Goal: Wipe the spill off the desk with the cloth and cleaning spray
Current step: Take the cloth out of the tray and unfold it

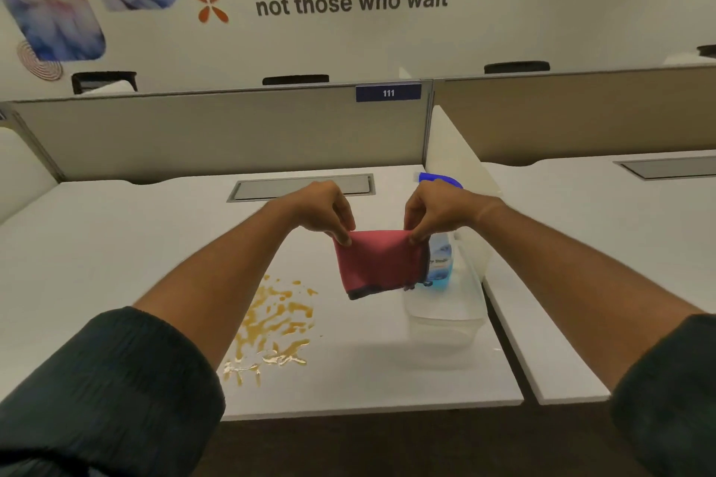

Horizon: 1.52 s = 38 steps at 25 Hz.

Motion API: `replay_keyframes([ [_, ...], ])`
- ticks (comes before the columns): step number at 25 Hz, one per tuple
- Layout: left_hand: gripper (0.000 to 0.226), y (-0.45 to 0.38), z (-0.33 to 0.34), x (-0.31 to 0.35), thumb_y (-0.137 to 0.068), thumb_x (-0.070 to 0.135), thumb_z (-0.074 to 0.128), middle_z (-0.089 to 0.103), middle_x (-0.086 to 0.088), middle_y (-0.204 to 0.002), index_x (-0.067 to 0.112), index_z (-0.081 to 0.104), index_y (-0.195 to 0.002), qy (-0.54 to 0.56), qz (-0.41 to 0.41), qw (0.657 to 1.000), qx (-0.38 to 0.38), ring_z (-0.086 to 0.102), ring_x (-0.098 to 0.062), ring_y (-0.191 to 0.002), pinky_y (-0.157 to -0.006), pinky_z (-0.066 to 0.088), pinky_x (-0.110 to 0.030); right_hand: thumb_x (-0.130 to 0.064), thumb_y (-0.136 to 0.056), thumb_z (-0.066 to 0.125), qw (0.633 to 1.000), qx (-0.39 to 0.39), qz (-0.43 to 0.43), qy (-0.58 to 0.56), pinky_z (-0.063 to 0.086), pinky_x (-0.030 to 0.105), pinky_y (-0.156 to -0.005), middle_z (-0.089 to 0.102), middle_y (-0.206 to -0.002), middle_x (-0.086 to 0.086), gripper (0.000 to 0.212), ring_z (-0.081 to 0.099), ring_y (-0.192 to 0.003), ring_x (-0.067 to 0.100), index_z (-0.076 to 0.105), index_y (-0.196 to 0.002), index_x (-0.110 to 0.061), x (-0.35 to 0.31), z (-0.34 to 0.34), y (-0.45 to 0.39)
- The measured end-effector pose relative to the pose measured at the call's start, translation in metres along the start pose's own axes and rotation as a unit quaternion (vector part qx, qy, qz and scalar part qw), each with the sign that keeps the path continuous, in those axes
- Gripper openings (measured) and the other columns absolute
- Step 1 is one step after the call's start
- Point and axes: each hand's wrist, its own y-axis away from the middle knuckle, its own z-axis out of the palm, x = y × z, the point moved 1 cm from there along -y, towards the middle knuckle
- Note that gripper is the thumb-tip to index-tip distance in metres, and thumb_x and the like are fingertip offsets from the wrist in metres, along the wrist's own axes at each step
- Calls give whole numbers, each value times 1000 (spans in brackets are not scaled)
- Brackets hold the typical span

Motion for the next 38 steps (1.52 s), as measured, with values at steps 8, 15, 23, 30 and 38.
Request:
replay_keyframes([
  [8, 18, 35, -36, -62, -66, 8, 86, 76, -3, -77, 13, 78, -82, 80, -10, 997, 18, 74, -18, -79, -75, 60, -27, -19, -74, 83, 999, -5, -22, -25, 58, 24, -76, 75, -87, -1, 20, 69, -79, 9, 76, -93, -16, -59, 14, -40],
  [15, 17, 62, -69, -132, -69, 2, 82, 75, -16, -80, -1, 76, -85, 157, 2, 987, 10, 74, -24, -77, -70, 61, -32, -14, -72, 83, 999, 7, 6, -39, 53, 17, -66, 75, -82, -2, 18, 69, -76, 8, 77, -89, -16, -127, 54, -81],
  [23, 6, 63, -83, -170, -75, -2, 75, 74, -18, -81, -2, 74, -81, 189, 4, 982, 27, 75, -26, -73, -68, 62, -35, -18, -79, 79, 986, 132, 14, -105, 50, 11, -63, 72, -84, 0, 20, 67, -73, 5, 76, -97, -9, -191, 94, -100],
  [30, 3, 52, -82, -175, -75, -2, 74, 73, -19, -81, 0, 73, -77, 209, -27, 975, 65, 74, -27, -70, -69, 62, -37, -31, -84, 74, 972, 85, 6, -217, 62, 29, -71, 74, -80, 11, 28, 73, -75, 21, 76, -90, -3, -223, 101, -97],
  [38, 10, 53, -86, -170, -80, -1, 72, 73, -16, -80, -5, 73, -90, 229, -43, 972, -11, 73, -24, -72, -68, 62, -29, -16, -79, 78, 990, 73, 34, -112, 47, 10, -49, 72, -76, 1, 11, 66, -63, 8, 77, -88, -11, -216, 59, -92],
])
